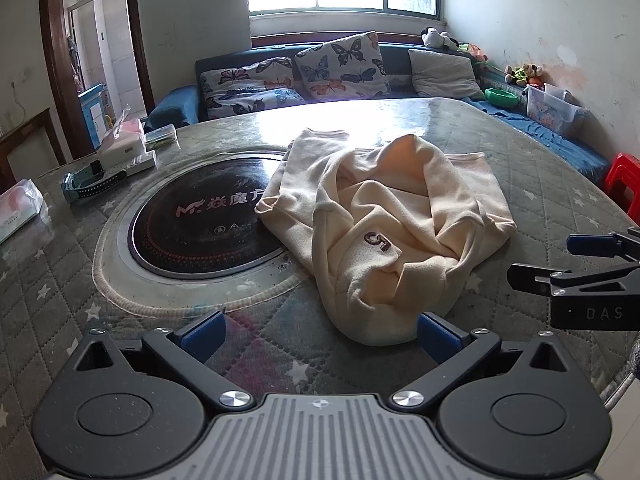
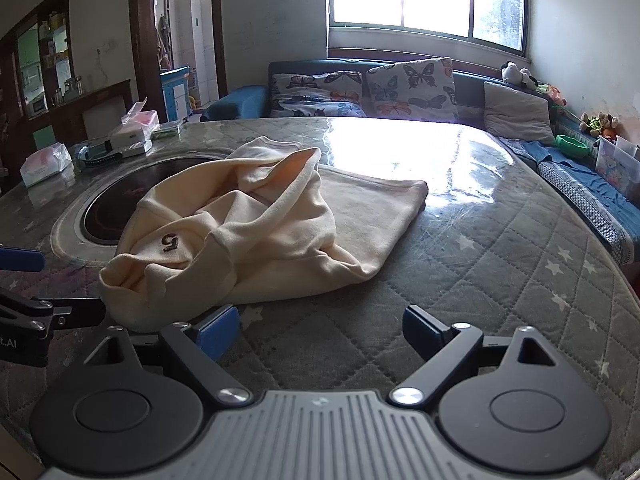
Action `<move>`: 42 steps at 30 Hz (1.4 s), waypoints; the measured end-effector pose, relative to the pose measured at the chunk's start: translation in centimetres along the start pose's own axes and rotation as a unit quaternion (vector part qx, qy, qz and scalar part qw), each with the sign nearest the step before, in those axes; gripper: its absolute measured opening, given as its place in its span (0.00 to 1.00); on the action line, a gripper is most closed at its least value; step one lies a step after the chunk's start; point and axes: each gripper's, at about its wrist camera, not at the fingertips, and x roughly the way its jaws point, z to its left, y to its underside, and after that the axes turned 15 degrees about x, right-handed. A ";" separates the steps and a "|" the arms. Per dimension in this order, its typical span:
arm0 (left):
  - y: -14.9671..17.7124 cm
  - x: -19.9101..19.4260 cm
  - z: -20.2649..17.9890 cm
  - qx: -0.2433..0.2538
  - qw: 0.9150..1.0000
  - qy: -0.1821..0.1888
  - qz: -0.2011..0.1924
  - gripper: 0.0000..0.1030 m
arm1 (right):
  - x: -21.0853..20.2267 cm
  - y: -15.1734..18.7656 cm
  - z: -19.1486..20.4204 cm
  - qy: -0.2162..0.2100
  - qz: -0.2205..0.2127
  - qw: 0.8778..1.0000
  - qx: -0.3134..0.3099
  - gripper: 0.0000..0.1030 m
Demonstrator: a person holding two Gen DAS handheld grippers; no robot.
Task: Fold clothes
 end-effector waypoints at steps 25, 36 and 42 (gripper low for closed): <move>-8.1 4.0 2.6 0.041 0.998 -0.020 -0.045 0.95 | 5.2 -8.1 1.2 -0.024 -0.003 0.999 -0.021 0.69; -11.9 11.2 1.6 0.098 0.995 0.012 -0.018 0.71 | 12.4 -12.6 2.3 -0.025 0.031 0.998 -0.043 0.52; -12.4 14.6 1.8 0.119 0.992 0.032 0.009 0.50 | 16.3 -13.1 2.7 -0.024 0.068 0.996 -0.053 0.37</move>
